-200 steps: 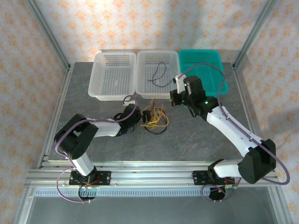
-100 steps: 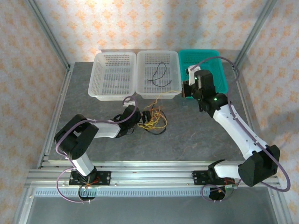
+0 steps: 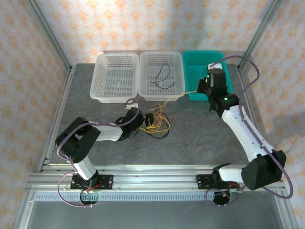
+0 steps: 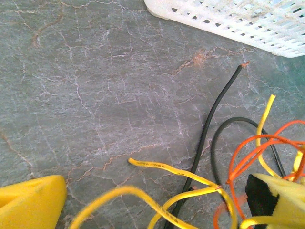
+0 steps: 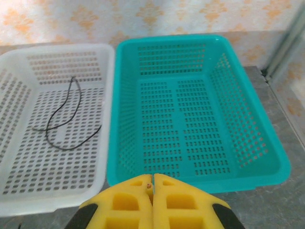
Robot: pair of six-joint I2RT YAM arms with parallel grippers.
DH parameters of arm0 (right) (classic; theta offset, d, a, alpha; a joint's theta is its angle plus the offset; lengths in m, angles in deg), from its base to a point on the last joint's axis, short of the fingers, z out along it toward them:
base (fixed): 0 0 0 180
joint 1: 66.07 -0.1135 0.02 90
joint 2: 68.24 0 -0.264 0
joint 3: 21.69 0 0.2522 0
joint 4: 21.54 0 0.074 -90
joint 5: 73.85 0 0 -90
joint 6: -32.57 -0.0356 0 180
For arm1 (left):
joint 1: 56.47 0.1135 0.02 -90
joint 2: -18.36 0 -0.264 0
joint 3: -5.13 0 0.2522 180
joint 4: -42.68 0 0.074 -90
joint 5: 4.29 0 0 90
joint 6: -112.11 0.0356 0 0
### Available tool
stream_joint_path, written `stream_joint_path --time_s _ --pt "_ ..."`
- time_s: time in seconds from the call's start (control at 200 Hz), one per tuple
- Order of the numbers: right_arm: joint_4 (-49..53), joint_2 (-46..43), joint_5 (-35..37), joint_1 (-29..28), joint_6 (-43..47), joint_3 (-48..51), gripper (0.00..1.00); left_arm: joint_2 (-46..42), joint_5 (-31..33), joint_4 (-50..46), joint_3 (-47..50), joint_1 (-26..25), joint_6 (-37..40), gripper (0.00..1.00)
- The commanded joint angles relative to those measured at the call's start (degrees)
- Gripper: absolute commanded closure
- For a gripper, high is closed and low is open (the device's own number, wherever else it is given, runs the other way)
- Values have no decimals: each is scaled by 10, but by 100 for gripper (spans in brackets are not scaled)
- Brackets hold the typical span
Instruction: Untangle the cables
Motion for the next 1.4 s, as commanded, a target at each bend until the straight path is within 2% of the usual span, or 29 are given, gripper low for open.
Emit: stream_joint_path --time_s 0.0,0.28,0.701,0.926,1.071,1.136,1.227,1.322,1.397 --pt "-12 -15 89 34 -40 -33 100 17 43 -77 32 12 1 1" --pt "0 -24 103 89 -78 -36 100 18 47 -74 37 12 1 1" --pt "-2 -37 103 101 -73 -35 100 23 47 -64 50 14 -3 1" --pt "-50 -71 -18 101 -46 -6 100 8 40 -57 51 14 3 1" --pt "-54 -77 -85 101 -42 4 100 -9 21 -37 54 14 20 19" --pt "-50 -73 -132 101 -37 6 100 -19 10 -24 57 14 27 30" --pt "-48 -72 -166 100 -35 13 100 -33 1 -11 60 14 38 39" --pt "-48 -74 -132 100 -37 20 100 -36 5 -17 56 14 39 44" --pt "-42 -76 -81 100 -41 19 100 -30 12 -29 51 15 39 55"
